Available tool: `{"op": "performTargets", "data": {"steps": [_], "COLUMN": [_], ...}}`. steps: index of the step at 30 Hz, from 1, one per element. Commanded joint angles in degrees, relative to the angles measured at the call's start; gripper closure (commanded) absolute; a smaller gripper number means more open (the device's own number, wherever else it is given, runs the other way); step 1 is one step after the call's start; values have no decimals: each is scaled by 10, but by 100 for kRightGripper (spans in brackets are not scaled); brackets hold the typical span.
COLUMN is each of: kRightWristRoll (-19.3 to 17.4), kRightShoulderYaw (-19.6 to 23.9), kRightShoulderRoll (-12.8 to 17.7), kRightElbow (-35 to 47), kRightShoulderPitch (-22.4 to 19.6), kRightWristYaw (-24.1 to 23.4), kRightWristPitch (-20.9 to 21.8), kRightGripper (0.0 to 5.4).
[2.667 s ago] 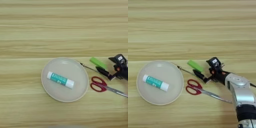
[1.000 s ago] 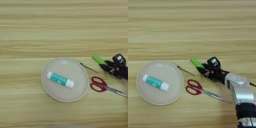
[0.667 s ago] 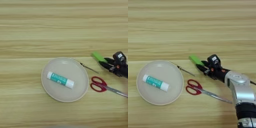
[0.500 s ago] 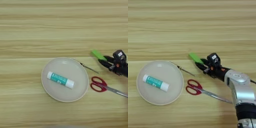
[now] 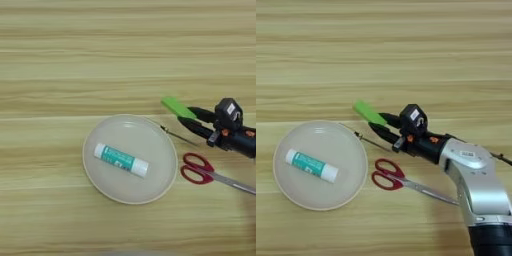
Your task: Move the objects on the table
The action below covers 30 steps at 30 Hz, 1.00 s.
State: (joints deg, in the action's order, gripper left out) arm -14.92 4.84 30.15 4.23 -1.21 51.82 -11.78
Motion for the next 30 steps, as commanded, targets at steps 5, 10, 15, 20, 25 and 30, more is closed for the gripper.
{"op": "performTargets", "data": {"steps": [5,10,15,20,25,30], "kRightWristRoll": [-4,8,26,42,55,57], "kRightShoulderYaw": [-16,-35,-71,-95,-119,-124], "kRightShoulderRoll": [14,13,-1,-7,-16,-15], "kRightElbow": [50,56,58,57,60,58], "kRightShoulderPitch": [5,16,15,15,14,13], "kRightWristYaw": [11,17,8,3,-3,-3], "kRightWristPitch": [11,13,9,10,8,9], "kRightGripper": [401,401,401,401,401,401]}}
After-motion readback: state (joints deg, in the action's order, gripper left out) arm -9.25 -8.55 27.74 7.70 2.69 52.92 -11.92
